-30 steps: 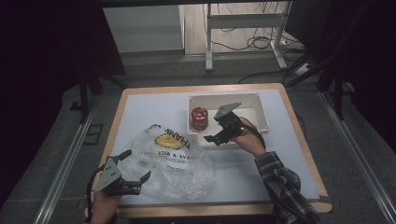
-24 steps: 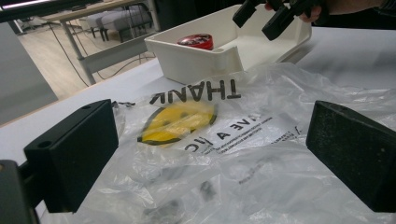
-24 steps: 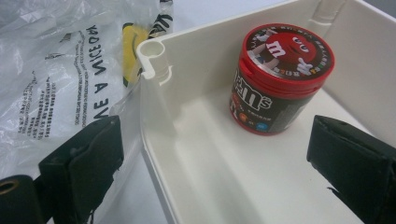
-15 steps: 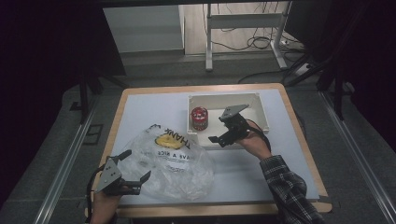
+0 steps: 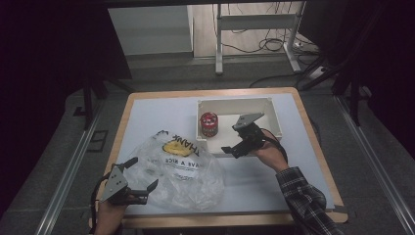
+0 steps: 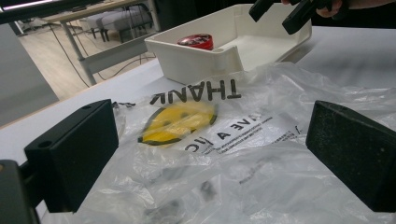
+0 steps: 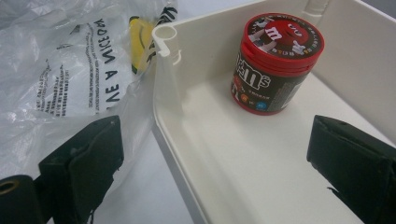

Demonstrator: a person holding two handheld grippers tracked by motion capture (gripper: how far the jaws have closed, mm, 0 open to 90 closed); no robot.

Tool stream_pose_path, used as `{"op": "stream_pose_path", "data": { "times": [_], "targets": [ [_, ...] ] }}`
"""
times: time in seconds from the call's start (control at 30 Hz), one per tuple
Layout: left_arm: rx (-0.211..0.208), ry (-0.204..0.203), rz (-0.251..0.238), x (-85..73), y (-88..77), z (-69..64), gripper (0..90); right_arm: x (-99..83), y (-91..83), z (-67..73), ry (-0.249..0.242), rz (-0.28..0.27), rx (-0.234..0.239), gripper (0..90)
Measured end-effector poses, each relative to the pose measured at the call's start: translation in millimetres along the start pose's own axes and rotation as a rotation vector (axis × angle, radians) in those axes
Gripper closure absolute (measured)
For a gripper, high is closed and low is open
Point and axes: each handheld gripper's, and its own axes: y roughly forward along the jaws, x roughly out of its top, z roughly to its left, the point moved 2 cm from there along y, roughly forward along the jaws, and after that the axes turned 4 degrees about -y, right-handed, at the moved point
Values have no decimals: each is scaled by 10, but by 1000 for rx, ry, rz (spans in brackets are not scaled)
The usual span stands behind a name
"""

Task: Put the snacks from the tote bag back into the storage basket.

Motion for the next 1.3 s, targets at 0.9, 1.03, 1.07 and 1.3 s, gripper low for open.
{"op": "stream_pose_path", "data": {
  "times": [0.9, 1.03, 1.07, 1.3],
  "targets": [
    [-6, 11, 5, 8, 24, -3, 23, -153, -217, 116, 6, -16, -28, 42],
    [-9, 8, 1, 10, 32, -6, 23, -189, -255, 134, 12, -15, -34, 42],
    [-9, 9, 2, 10, 34, -6, 23, -197, -262, 134, 10, -15, -35, 42],
    [-9, 10, 2, 11, 37, -9, 23, -264, -314, 153, 24, -16, -38, 42]
  ]
}}
